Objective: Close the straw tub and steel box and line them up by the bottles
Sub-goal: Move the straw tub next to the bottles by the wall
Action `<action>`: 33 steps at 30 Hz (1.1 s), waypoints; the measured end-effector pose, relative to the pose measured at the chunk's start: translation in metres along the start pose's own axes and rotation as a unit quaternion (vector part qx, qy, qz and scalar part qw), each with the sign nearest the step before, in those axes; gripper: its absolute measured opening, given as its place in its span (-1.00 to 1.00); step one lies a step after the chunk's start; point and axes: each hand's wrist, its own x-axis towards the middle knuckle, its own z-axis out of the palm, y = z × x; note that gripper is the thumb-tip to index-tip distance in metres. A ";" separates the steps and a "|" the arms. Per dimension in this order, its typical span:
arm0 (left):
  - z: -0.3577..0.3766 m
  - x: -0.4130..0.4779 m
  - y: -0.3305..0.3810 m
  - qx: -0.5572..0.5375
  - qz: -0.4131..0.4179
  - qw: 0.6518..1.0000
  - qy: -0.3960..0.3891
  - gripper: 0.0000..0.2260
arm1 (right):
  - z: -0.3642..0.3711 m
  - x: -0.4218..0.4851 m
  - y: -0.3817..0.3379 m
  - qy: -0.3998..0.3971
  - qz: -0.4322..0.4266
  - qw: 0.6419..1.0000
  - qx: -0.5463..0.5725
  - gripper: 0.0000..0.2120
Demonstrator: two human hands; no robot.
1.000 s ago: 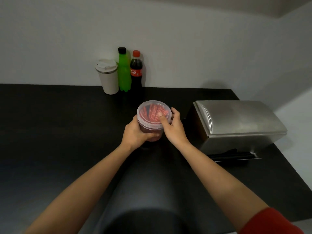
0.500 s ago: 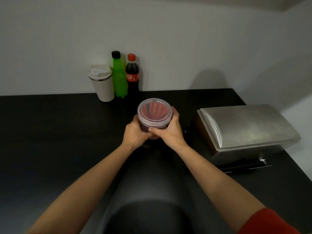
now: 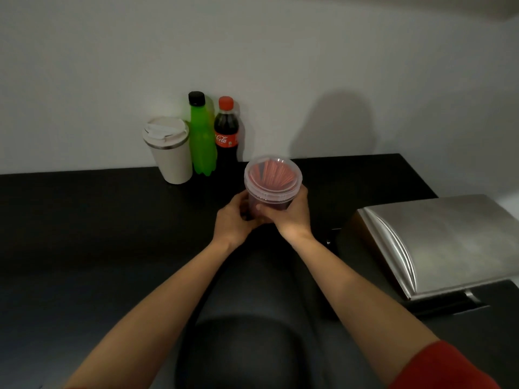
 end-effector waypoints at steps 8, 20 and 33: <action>-0.013 0.030 -0.007 0.061 0.027 0.997 0.036 -0.46 | 0.010 0.028 -0.001 0.006 -0.010 1.000 0.019 -0.24; -0.003 0.068 0.006 0.086 0.047 0.993 0.058 -0.52 | 0.014 0.059 0.011 0.008 0.019 1.000 0.010 -0.31; 0.008 0.093 0.009 0.060 0.023 0.995 0.082 -0.52 | 0.022 0.080 0.019 0.022 0.064 0.998 0.008 -0.39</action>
